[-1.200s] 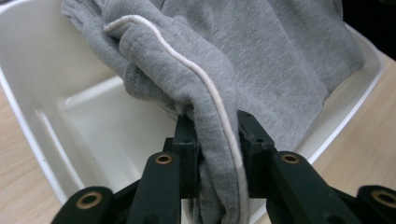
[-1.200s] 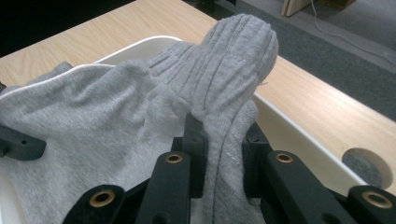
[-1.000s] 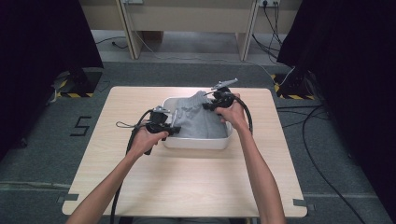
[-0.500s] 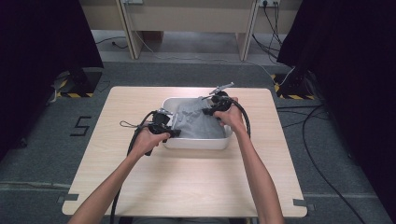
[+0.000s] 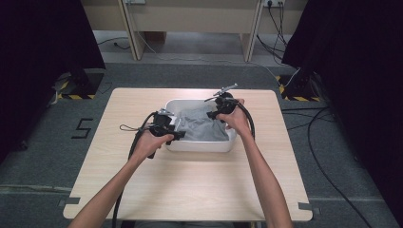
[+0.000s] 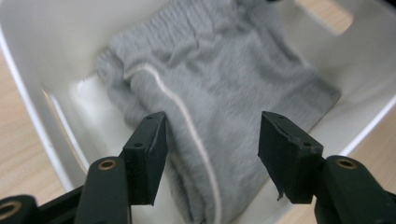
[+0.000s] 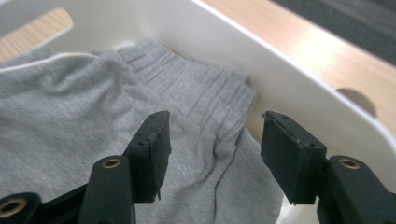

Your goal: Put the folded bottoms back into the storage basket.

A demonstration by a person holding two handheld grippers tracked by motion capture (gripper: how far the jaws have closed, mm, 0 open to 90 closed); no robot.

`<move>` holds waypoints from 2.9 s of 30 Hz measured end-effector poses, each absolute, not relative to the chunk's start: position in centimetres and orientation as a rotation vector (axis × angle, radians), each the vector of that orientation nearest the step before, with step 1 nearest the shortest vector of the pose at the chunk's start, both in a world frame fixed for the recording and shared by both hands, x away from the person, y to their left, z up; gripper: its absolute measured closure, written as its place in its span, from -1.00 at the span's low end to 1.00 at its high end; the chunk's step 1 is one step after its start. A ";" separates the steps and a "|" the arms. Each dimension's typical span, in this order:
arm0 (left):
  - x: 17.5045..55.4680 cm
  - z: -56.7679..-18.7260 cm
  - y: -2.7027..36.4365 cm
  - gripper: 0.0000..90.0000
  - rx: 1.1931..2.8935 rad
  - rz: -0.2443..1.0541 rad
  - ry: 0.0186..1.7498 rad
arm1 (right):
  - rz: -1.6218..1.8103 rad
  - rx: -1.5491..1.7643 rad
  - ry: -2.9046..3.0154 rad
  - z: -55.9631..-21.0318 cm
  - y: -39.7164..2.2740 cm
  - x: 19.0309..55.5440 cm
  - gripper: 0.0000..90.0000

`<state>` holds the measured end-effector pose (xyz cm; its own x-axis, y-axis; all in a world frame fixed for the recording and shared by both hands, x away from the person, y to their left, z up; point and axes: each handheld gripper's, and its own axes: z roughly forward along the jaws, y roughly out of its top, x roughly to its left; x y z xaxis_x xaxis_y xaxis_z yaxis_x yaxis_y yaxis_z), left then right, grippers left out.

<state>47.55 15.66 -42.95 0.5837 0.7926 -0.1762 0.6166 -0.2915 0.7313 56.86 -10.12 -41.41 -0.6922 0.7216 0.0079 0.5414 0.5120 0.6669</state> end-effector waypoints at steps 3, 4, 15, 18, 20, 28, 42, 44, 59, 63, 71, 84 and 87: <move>47.0 -42.1 15.8 -0.09 1.982 0.286 1.103 | 0.962 1.036 2.482 -40.7 -10.2 56.4 -0.08; 46.8 -41.9 15.8 -0.09 1.977 0.287 1.095 | 0.971 1.038 2.475 -40.6 -10.2 56.2 -0.09; 45.2 -40.6 16.1 -0.17 1.953 0.279 1.056 | 1.048 1.035 2.446 -39.4 -11.1 54.3 -0.14; 44.9 -40.5 16.3 -0.18 1.950 0.280 1.050 | 1.059 1.017 2.438 -39.1 -11.5 53.6 -0.15; 44.6 -40.5 16.5 -0.19 1.949 0.281 1.048 | 1.065 1.006 2.440 -38.9 -11.7 53.0 -0.16; 43.5 -40.4 17.6 -0.21 1.918 0.287 1.048 | 1.095 0.962 2.421 -38.6 -12.6 51.0 -0.17; 40.9 -40.2 19.0 -0.28 1.899 0.302 1.013 | 1.162 0.905 2.365 -38.4 -14.3 46.7 -0.21; 40.5 -40.3 19.2 -0.28 1.902 0.305 1.006 | 1.167 0.896 2.353 -38.6 -14.6 46.0 -0.23; 38.1 -41.5 20.8 -0.30 1.891 0.327 1.020 | 1.210 0.895 2.337 -40.1 -17.2 42.2 -0.25; 37.3 -41.8 21.2 -0.30 1.889 0.343 1.019 | 1.215 0.898 2.329 -40.2 -17.7 41.5 -0.26; 35.6 -42.5 21.9 -0.30 1.882 0.351 1.013 | 1.205 0.928 2.305 -41.0 -19.0 40.1 -0.26; 34.2 -44.4 22.4 -0.40 1.890 0.369 1.017 | 1.182 0.987 2.289 -43.2 -20.9 38.2 -0.28; 33.9 -44.6 22.5 -0.48 1.887 0.377 1.023 | 1.175 1.002 2.294 -43.8 -21.2 37.8 -0.30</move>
<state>33.91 22.46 -44.64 0.6068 0.7807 -0.1497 0.4968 -0.2255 0.8381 37.78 -21.23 -43.83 -0.6768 0.7361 -0.0075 0.4239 0.3981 0.8135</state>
